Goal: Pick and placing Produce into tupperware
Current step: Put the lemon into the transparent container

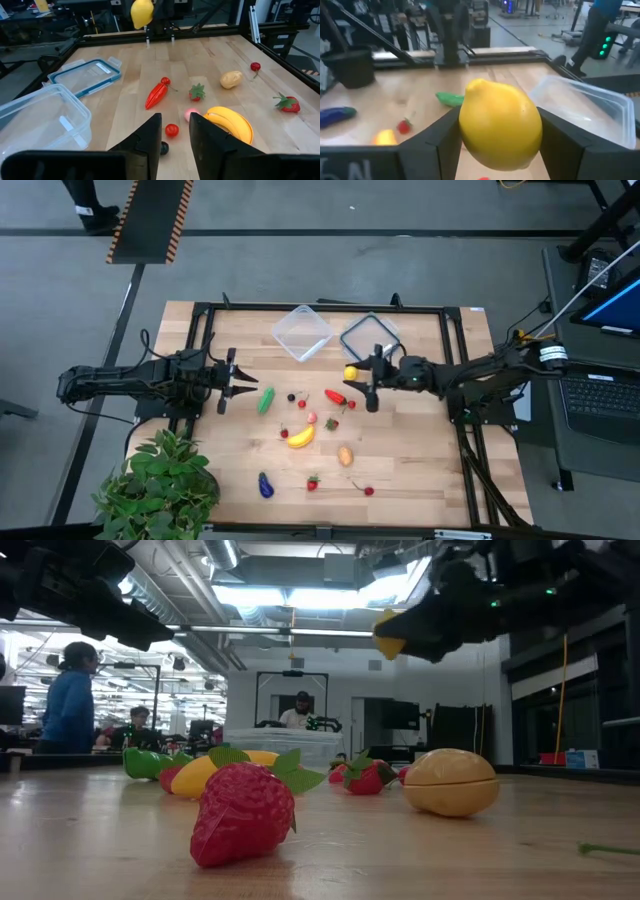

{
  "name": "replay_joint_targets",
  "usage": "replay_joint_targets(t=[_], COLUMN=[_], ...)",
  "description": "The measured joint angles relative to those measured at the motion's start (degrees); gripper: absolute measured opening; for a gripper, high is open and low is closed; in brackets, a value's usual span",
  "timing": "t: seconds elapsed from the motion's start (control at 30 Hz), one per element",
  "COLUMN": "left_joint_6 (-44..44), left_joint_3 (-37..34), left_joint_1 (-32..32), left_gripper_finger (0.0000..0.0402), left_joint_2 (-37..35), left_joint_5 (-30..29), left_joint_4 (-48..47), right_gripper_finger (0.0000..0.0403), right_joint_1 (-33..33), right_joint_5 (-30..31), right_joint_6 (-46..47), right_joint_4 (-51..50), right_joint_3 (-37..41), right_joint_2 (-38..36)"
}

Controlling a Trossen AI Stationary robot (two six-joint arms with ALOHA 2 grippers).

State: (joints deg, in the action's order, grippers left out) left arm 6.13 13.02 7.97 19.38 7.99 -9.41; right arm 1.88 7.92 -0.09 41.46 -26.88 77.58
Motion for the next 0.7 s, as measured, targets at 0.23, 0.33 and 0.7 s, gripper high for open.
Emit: replay_joint_targets(t=[0.23,0.33,0.7], left_joint_6=[0.0,0.0,0.02], left_joint_3=[0.0,0.0,0.02], left_joint_1=[-0.02,-0.02,-0.02], left_gripper_finger=[0.0085,0.0078,0.0058], left_joint_2=[0.0,0.0,0.12], left_joint_5=[0.0,0.0,0.0], left_joint_4=[-0.04,-0.07,-0.63], right_gripper_finger=[0.0215,0.0215,0.0215], right_joint_1=[4.49,6.82,15.67], right_joint_5=[-5.11,-9.8,-21.91], right_joint_6=[-3.08,-5.24,-13.59], right_joint_4=[-6.85,-7.36,-28.0], right_joint_3=[-7.74,-11.73,-31.64], right_joint_2=[7.55,10.47,20.34])
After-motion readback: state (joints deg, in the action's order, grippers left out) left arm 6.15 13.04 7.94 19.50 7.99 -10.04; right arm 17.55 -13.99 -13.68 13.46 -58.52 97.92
